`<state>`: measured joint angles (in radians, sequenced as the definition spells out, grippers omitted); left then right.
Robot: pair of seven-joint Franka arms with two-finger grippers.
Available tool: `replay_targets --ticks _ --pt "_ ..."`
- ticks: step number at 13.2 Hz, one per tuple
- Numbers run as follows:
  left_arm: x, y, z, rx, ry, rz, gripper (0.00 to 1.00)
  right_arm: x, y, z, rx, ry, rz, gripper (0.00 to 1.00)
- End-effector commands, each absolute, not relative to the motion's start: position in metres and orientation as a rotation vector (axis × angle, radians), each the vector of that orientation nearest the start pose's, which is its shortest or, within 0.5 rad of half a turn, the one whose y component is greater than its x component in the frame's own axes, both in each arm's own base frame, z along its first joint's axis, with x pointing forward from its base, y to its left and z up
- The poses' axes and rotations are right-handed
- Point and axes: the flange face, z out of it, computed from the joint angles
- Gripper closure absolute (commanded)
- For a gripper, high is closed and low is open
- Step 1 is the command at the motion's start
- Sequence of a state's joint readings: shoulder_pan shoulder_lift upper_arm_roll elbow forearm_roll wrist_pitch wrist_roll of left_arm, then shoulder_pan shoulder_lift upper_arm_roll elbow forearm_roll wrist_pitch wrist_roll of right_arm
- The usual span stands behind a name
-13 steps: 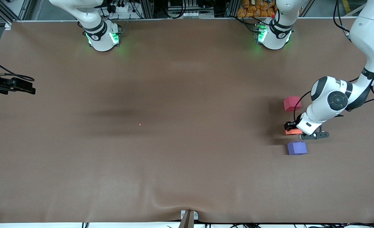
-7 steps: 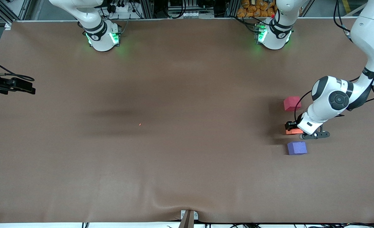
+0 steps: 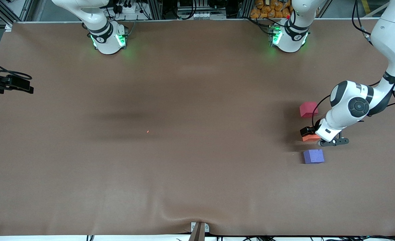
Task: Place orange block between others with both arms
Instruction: 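Set the orange cube down on the table between the cubes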
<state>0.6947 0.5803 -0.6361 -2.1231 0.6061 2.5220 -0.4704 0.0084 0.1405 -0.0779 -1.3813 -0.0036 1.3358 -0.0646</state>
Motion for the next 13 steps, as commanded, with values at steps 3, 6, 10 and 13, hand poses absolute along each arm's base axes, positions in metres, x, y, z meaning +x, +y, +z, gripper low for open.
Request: replay_targets --ticks 3,6,10,13 --pt "0.57 0.021 0.189 -3.112 -0.128 -0.039 0.0 0.567 -0.039 0.621 -3.131 0.017 0.292 0.0" --pt "0.576 0.014 0.207 -3.094 -0.104 -0.072 0.0 0.567 -0.039 0.62 -3.13 0.016 0.292 0.0" --pt "0.582 -0.019 0.245 -3.049 -0.076 -0.027 0.0 0.568 -0.039 0.619 -3.129 0.016 0.291 0.0" --pt "0.588 -0.041 0.278 -3.017 -0.039 -0.036 0.0 0.569 -0.039 0.618 -3.129 0.016 0.292 0.0"
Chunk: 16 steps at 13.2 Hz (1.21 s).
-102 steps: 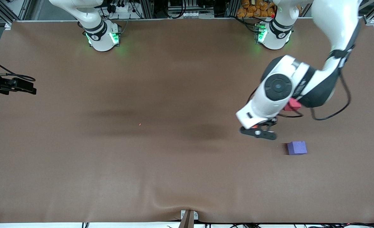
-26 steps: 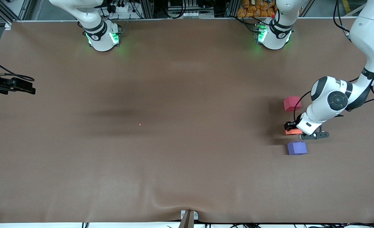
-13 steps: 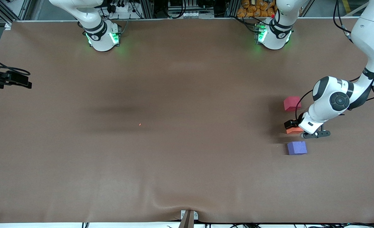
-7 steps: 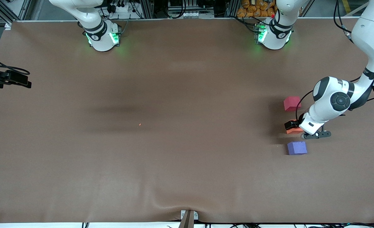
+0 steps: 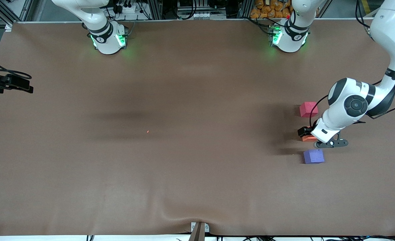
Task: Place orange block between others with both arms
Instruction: 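Set the orange cube down on the table between the cubes, then open the left gripper to release the orange cube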
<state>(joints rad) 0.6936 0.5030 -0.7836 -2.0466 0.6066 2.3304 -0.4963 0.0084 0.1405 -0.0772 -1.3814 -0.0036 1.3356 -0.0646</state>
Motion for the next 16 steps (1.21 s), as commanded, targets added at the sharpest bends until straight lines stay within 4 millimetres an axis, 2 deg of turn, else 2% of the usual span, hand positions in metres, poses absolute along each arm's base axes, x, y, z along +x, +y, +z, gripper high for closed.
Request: replay_targets --ticks 1,2,7,11,13,16 --pt "0.59 -0.046 0.286 -3.008 -0.029 -0.031 0.0 0.569 -0.038 0.618 -3.129 0.013 0.292 0.0" --pt "0.592 -0.054 0.294 -3.01 -0.028 -0.022 0.0 0.569 -0.039 0.618 -3.129 0.016 0.289 0.0" --pt "0.595 -0.066 0.324 -3.003 -0.004 -0.024 0.0 0.569 -0.038 0.618 -3.129 0.013 0.289 0.0" --pt "0.608 -0.084 0.374 -3.028 -0.023 -0.029 0.0 0.569 -0.038 0.617 -3.129 0.013 0.292 0.0" --pt "0.618 -0.086 0.405 -3.057 -0.02 0.006 0.0 0.57 -0.038 0.616 -3.129 0.011 0.294 0.0" --pt "0.624 -0.087 0.443 -3.083 0.079 0.067 0.0 0.57 -0.038 0.616 -3.128 0.011 0.294 0.0"
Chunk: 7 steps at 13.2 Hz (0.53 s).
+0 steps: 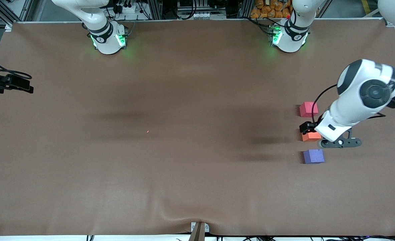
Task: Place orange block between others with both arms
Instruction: 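Open the left gripper to release the orange cube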
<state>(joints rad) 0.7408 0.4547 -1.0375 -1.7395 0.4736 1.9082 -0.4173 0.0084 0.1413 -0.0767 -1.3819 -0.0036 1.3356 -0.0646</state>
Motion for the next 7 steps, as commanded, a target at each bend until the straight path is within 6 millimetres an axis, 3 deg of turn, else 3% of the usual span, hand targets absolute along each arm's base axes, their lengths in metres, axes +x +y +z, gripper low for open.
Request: replay_targets --ticks 1,7 --pt "0.622 -0.097 0.461 -3.08 0.126 0.071 0.0 0.57 -0.038 0.616 -3.127 0.011 0.294 0.0" --pt "0.607 -0.115 0.528 -3.136 0.135 0.158 0.0 0.57 -0.038 0.616 -3.127 0.011 0.294 0.0"
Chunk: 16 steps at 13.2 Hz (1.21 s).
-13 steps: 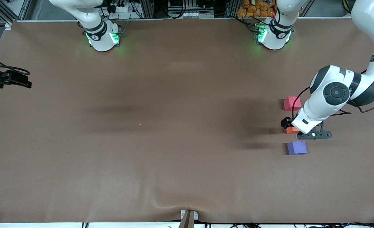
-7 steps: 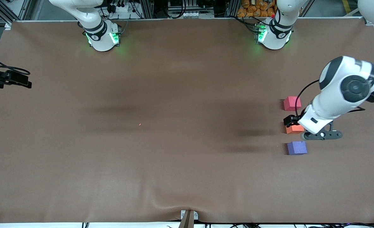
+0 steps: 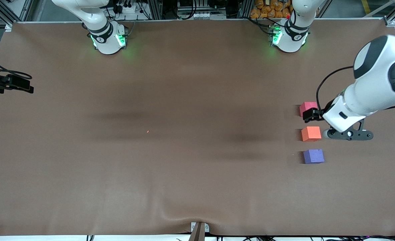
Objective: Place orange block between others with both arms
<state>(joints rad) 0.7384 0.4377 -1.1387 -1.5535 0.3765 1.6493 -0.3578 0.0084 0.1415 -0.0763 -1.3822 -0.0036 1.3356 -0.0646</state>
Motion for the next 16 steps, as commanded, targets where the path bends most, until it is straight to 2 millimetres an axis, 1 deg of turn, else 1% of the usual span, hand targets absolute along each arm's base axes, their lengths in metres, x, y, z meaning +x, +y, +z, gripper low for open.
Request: replay_targets --ticks 1,2,4,5,6,7,8,9,12,13,14,15,16 --pt "0.604 -0.117 0.531 -3.128 0.145 0.181 0.0 0.57 -0.037 0.616 -3.129 0.009 0.292 0.0" --pt "0.6 -0.119 0.534 -3.114 0.155 0.19 0.0 0.57 -0.037 0.616 -3.127 0.008 0.291 0.0" --pt "0.596 -0.117 0.549 -3.103 0.225 0.16 0.0 0.571 -0.038 0.615 -3.129 0.011 0.294 0.0" --pt "0.598 -0.108 0.548 -3.127 0.188 0.18 0.0 0.57 -0.038 0.615 -3.128 0.011 0.296 0.0" --pt "0.597 -0.108 0.548 -3.131 0.158 0.186 0.0 0.571 -0.038 0.615 -3.129 0.011 0.294 0.0" --pt "0.6 -0.109 0.541 -3.124 0.148 0.208 0.0 0.571 -0.037 0.615 -3.129 0.009 0.294 0.0" --pt "0.604 -0.109 0.545 -3.12 0.163 0.195 0.0 0.57 -0.039 0.615 -3.127 0.013 0.294 0.0" --pt "0.605 -0.104 0.543 -3.131 0.167 0.212 0.0 0.571 -0.038 0.615 -3.127 0.011 0.294 0.0" --pt "0.604 -0.088 0.548 -3.139 0.167 0.214 0.0 0.571 -0.037 0.615 -3.127 0.008 0.294 0.0" --pt "0.601 -0.084 0.551 -3.142 0.168 0.218 0.0 0.57 -0.039 0.615 -3.127 0.013 0.294 0.0" --pt "0.588 -0.08 0.557 -3.137 0.166 0.216 0.0 0.571 -0.037 0.615 -3.127 0.008 0.294 0.0" --pt "0.582 -0.079 0.559 -3.129 0.159 0.218 0.0 0.571 -0.037 0.614 -3.127 0.008 0.296 0.0" --pt "0.581 -0.079 0.559 -3.126 0.159 0.213 0.0 0.571 -0.038 0.614 -3.127 0.011 0.296 0.0"
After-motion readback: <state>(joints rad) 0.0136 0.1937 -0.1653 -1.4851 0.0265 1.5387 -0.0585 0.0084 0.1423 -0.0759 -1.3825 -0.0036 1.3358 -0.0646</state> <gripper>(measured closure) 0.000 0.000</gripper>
